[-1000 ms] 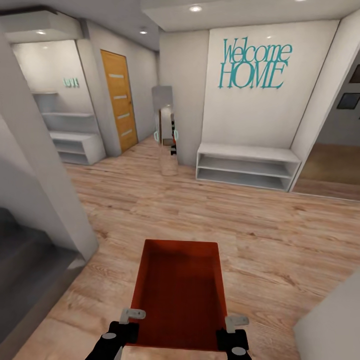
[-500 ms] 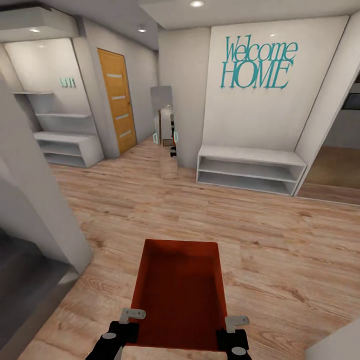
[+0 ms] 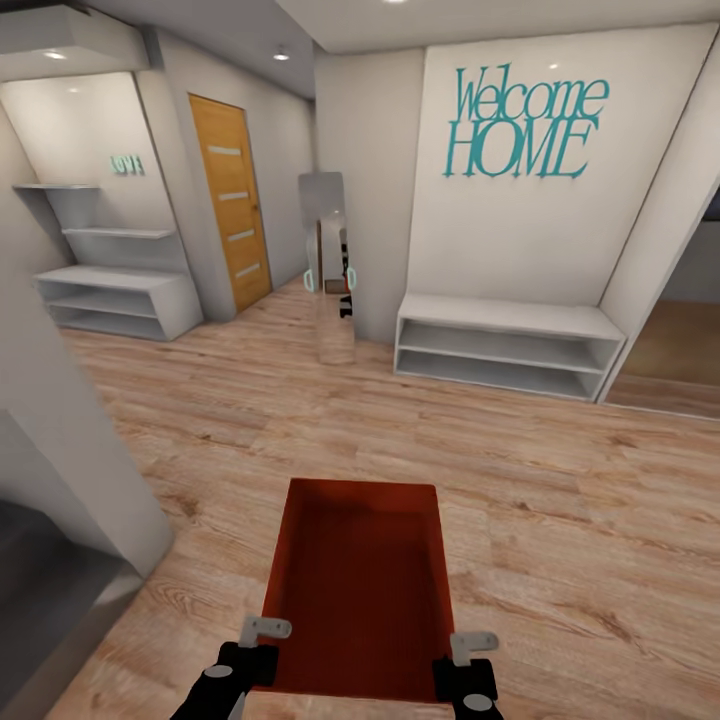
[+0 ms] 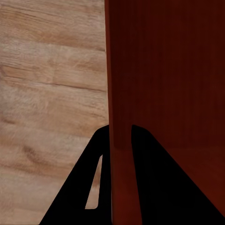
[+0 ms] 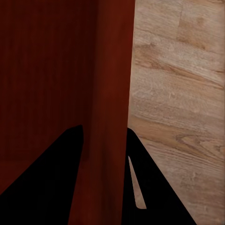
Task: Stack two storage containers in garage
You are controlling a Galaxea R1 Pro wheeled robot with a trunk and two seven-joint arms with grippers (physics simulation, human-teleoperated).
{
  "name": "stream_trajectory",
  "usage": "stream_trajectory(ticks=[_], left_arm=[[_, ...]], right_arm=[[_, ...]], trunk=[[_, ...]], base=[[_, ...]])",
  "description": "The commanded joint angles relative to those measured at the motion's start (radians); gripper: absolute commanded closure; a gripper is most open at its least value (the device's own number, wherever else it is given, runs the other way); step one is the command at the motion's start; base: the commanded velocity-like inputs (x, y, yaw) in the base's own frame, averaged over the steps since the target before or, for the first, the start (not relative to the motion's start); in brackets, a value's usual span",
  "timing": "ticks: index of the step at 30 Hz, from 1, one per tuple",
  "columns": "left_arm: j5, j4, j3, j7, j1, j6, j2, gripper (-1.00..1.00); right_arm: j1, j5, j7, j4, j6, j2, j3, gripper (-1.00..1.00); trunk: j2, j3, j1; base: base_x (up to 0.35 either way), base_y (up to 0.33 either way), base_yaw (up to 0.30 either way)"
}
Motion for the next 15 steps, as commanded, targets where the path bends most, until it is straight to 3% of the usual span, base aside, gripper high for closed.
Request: stream_trajectory(ticks=[1,15], left_arm=[[-0.094,0.048,-0.028,0.012,0.001,0.005,0.000,1.00],[-0.094,0.048,-0.028,0.012,0.001,0.005,0.000,1.00]], right_arm=[[-0.007,-0.001,-0.099,-0.004,-0.006,0.001,-0.006,1.00],[-0.007,-0.001,-0.094,-0.004,-0.006,0.000,-0.005,1.00]], trunk=[[-0.001,-0.001,0.001],[-0.001,-0.001,0.001]], base=[[0.322,0.000,0.024],[0.322,0.000,0.230]])
